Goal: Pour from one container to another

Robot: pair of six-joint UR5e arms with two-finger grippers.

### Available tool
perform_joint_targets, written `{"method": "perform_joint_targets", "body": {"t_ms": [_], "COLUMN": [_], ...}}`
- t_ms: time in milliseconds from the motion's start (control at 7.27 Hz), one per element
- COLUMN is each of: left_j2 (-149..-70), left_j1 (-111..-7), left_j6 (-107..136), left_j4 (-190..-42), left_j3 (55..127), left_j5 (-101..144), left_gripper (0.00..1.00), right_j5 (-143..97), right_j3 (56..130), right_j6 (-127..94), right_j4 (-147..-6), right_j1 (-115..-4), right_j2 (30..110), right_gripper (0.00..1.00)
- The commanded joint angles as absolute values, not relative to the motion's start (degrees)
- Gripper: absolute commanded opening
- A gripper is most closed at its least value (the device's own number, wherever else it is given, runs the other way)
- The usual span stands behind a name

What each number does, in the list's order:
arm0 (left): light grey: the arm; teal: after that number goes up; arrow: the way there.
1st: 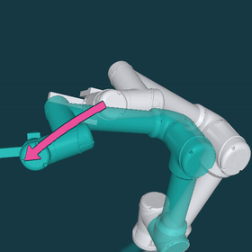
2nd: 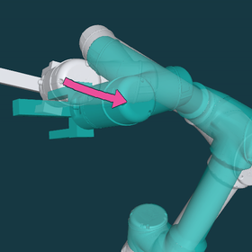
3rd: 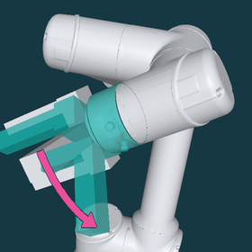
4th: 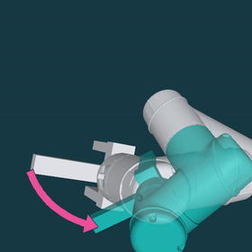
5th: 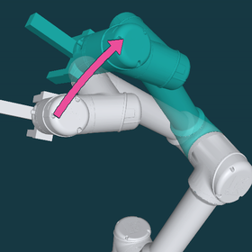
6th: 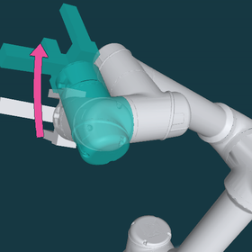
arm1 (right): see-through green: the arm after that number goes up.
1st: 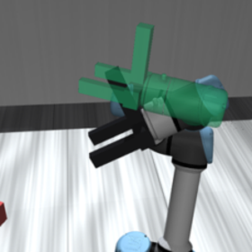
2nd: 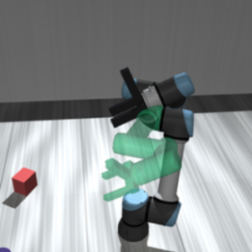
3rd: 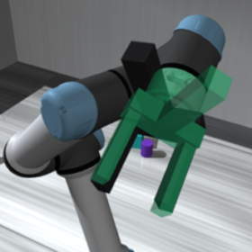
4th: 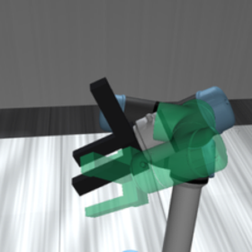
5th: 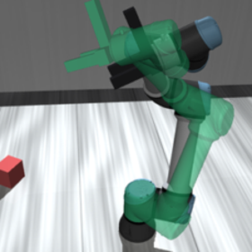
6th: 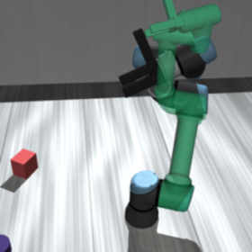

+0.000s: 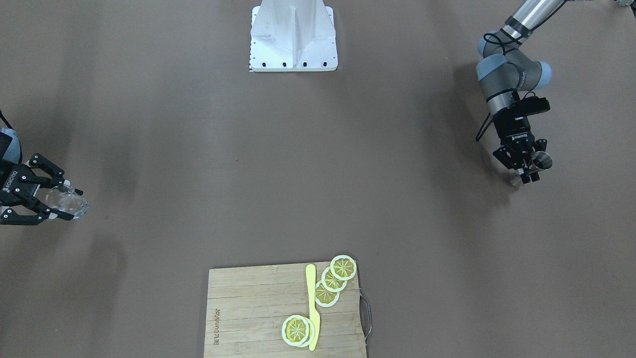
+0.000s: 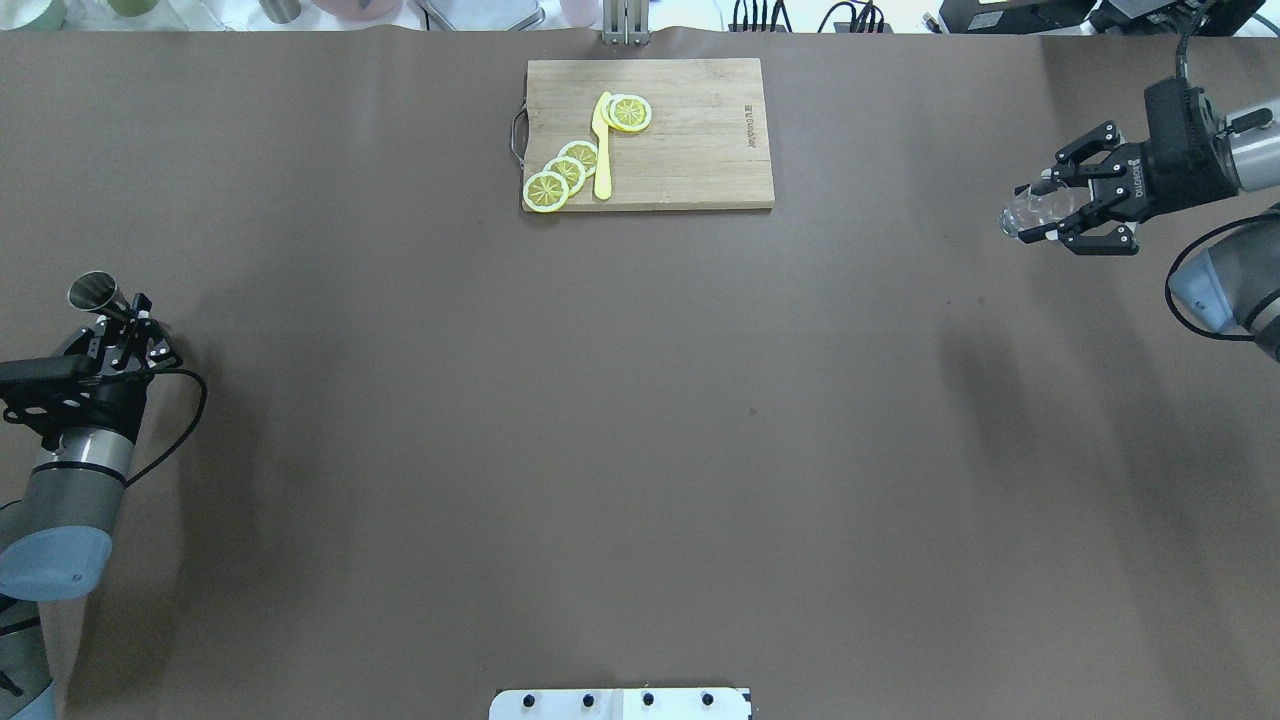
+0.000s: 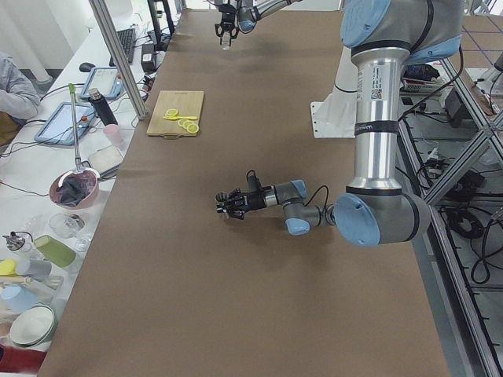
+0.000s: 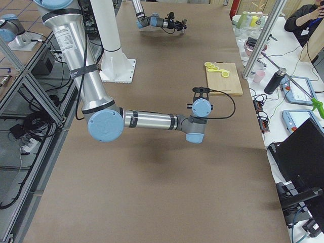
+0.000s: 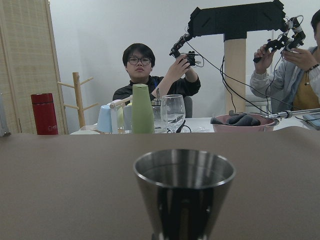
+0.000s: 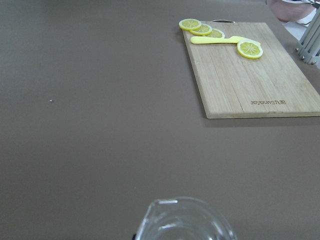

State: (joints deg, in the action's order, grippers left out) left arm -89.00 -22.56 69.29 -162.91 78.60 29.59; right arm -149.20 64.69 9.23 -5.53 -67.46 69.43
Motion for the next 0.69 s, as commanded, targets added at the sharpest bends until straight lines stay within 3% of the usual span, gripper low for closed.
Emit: {"method": "perform_joint_targets", "body": {"t_ms": [0, 550], "left_j2": [-94.5, -111.5], "left_j1": [-25.0, -28.8], "left_j6": [53.8, 34.0], "left_j4": [-172.0, -171.2], "left_j3": [78.2, 81.8], "left_j5": [34.3, 43.5], "left_gripper": [0.0, 0.0], "right_j5": [-149.6, -149.7], "right_j3": [72.1, 87.1], "right_j6": [7.9, 8.0], "right_j4": [-15.8, -32.4], "right_j1": [-68.5, -69.2], "right_j2": [68.8, 69.8], "right_gripper": [0.0, 0.0]}}
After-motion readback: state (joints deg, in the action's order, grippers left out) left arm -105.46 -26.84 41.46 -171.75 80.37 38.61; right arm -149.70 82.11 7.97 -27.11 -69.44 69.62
